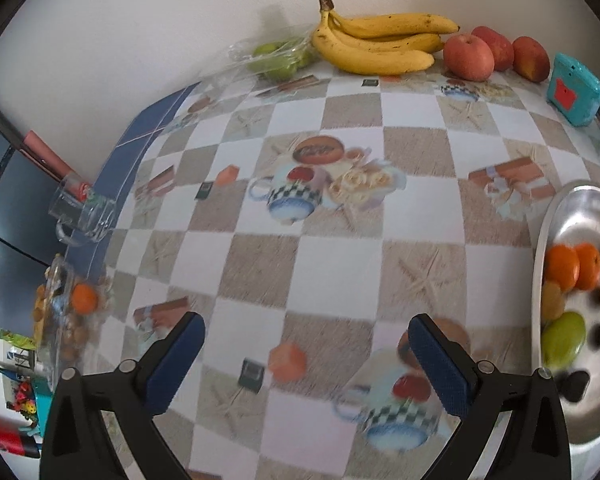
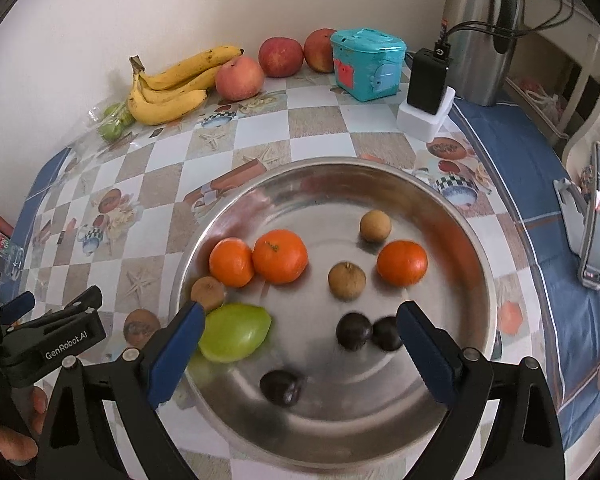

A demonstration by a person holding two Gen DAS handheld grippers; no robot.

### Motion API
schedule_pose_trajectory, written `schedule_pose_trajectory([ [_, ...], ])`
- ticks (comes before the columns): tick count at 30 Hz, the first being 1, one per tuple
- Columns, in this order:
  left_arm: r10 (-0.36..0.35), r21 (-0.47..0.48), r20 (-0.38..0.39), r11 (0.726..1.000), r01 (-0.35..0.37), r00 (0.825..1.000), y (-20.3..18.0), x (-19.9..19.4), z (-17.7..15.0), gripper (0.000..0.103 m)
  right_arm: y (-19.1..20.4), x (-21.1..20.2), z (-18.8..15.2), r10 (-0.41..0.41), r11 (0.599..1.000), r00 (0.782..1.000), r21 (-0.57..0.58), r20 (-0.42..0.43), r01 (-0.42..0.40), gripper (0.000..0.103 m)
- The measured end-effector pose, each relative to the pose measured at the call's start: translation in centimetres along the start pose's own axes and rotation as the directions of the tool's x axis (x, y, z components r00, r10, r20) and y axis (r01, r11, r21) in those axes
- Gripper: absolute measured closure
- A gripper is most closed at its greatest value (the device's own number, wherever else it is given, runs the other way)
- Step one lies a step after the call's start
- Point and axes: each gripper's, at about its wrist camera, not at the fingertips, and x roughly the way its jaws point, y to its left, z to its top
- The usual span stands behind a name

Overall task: Organize fruits
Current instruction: 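Withdraw both open grippers from the bowl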

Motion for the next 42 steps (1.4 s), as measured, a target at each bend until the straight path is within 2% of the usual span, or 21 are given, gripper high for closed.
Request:
schedule_pose_trajectory([
  [6,-0.022,-0.028,-0.038,0.999,0.021,0.999,1.7,-1.0,-2.1,0.000,0.5,-1.8,-2.3,-0.004,1.000,1.000,-0.008,0.001,0.004,0.006],
  [12,-0.064,-0.061,-0.005,0.996,0.064,0.998,3.5,-3.2,-3.8,0.000,0.3,-3.4,-4.3,-0.013,1.000,1.000,0.008,0.012,0.013,0.006],
  [18,-0.086,-0.053,0.013,0.995,0.087,0.996,4.2,-4.6,-5.3,0.000,0.7,-4.8,-5.7,-0.008,1.000,0.999,-0.008,0.033,0.009,0.006],
  [26,-0.118,-0.065,0.051,0.990,0.122,0.992,5.0,-6.0,-6.2,0.000,1.2,-6.4,-6.1,-0.005,1.000,0.996,-0.018,0.091,0.007,0.006],
  [42,-0.125,-0.056,0.070,0.990,0.129,0.990,4.8,-6.6,-6.1,0.000,0.9,-6.6,-5.9,-0.008,1.000,0.995,-0.013,0.100,0.009,0.006],
])
